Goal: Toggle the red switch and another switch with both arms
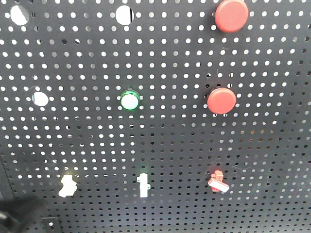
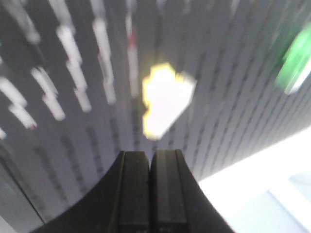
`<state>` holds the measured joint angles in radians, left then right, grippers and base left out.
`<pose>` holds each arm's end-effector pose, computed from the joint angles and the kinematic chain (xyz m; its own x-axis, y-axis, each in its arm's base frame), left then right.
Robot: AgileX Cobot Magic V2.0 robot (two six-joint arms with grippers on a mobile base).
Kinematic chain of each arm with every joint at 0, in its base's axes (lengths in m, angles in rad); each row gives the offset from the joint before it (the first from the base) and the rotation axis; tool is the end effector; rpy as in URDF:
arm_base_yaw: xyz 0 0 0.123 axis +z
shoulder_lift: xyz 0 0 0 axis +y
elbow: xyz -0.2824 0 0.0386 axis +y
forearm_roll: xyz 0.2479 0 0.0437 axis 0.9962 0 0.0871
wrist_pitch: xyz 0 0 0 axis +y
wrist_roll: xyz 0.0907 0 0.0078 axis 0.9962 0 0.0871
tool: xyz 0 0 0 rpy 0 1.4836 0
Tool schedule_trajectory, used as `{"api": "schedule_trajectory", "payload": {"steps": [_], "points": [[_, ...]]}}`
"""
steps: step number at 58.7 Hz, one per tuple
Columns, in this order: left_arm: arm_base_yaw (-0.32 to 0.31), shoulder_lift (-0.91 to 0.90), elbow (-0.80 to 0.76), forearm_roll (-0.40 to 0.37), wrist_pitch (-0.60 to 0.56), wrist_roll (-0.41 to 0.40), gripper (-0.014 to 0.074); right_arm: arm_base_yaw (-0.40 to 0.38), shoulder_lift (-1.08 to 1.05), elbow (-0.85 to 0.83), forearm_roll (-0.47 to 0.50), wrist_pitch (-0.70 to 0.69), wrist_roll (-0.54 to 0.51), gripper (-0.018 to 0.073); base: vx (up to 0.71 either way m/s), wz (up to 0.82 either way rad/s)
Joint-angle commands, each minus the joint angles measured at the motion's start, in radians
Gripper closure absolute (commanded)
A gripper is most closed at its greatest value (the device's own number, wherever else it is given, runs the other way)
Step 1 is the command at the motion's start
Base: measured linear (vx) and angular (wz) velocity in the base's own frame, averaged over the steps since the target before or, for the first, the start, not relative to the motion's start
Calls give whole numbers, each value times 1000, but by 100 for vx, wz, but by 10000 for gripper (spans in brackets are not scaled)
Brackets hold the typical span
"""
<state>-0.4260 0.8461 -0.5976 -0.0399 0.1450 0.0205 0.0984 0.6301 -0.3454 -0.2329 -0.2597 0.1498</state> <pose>0.1632 -0.0747 0.3138 -0.2824 0.1073 -0.9533 0.4129 0.9105 -0.0198 0.1343 0.0187 0.2978 0.0669 -0.0691 -0.9954 -0.1523 0.9852 -0.0786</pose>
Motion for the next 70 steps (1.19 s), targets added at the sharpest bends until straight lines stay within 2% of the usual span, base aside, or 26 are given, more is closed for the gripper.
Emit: {"api": "schedule_trajectory", "payload": {"steps": [1, 4, 19, 28, 44, 70], "points": [[-6, -43, -36, -7, -106, 14, 594, 72, 15, -37, -132, -81, 61, 566, 0, 0], [-6, -51, -36, -7, -106, 30, 594, 109, 37, -37, -162, -80, 81, 566, 0, 0], [-6, -51, -36, -8, -109, 31, 594, 256, 196, -108, -160, -148, 81, 566, 0, 0], [-6, -51, -36, -8, -111, 31, 594, 308, 310, -193, -161, -150, 72, 566, 0, 0], [-6, -51, -36, -8, -111, 30, 594, 309, 436, -296, -161, -155, 78, 566, 0, 0], [-6, -48, -36, -8, -115, 30, 594, 309, 483, -308, -169, -179, 139, 566, 0, 0]]}}
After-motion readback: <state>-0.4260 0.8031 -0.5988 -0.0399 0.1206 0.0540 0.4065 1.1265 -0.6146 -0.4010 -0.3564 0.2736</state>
